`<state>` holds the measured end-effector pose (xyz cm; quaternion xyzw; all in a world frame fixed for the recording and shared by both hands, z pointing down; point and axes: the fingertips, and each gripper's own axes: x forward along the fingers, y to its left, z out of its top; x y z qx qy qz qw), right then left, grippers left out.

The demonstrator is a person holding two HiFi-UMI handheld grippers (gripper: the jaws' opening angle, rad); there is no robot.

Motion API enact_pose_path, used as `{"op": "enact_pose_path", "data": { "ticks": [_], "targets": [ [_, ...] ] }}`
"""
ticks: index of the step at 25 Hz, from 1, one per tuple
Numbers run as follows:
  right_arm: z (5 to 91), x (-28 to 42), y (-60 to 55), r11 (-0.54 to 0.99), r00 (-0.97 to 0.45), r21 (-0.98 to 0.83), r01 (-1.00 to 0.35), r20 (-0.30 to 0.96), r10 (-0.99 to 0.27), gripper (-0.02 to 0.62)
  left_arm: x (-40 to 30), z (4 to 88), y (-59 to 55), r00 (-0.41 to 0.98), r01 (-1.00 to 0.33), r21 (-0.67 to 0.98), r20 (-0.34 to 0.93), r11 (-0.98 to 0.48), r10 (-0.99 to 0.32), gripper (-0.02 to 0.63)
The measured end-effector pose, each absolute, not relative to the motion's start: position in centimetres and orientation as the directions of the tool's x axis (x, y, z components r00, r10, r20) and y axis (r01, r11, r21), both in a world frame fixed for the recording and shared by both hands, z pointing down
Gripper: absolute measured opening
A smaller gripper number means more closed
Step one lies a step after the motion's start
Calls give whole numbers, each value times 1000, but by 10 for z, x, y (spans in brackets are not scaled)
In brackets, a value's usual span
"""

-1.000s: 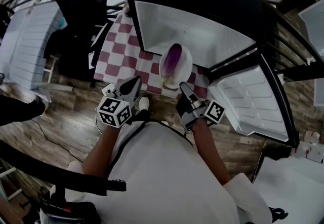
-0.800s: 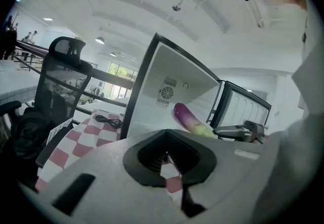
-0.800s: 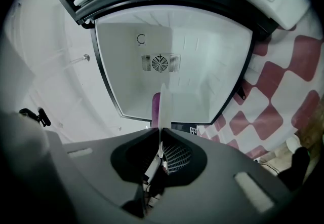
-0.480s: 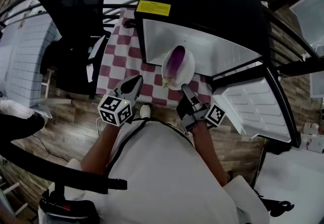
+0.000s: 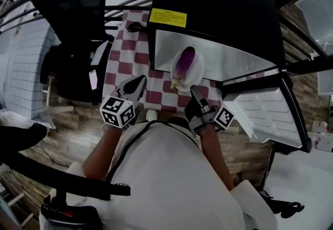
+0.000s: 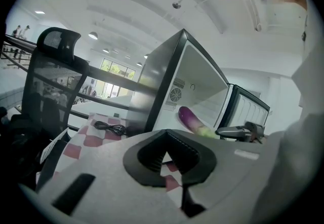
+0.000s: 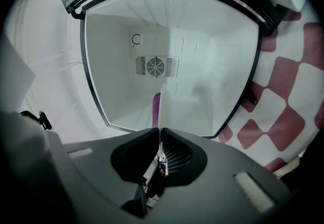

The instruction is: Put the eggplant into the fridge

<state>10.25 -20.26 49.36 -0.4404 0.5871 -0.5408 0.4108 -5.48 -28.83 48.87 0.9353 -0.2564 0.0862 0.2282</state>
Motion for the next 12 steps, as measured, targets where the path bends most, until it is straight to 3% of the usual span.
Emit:
{"op": "enact_pose_path", "data": {
  "ticks": [12],
  "targets": [
    [505, 115, -242, 18, -334, -995, -93, 15, -943, 31, -51, 500, -312, 829, -559, 400, 299, -726, -474, 2]
  ]
}}
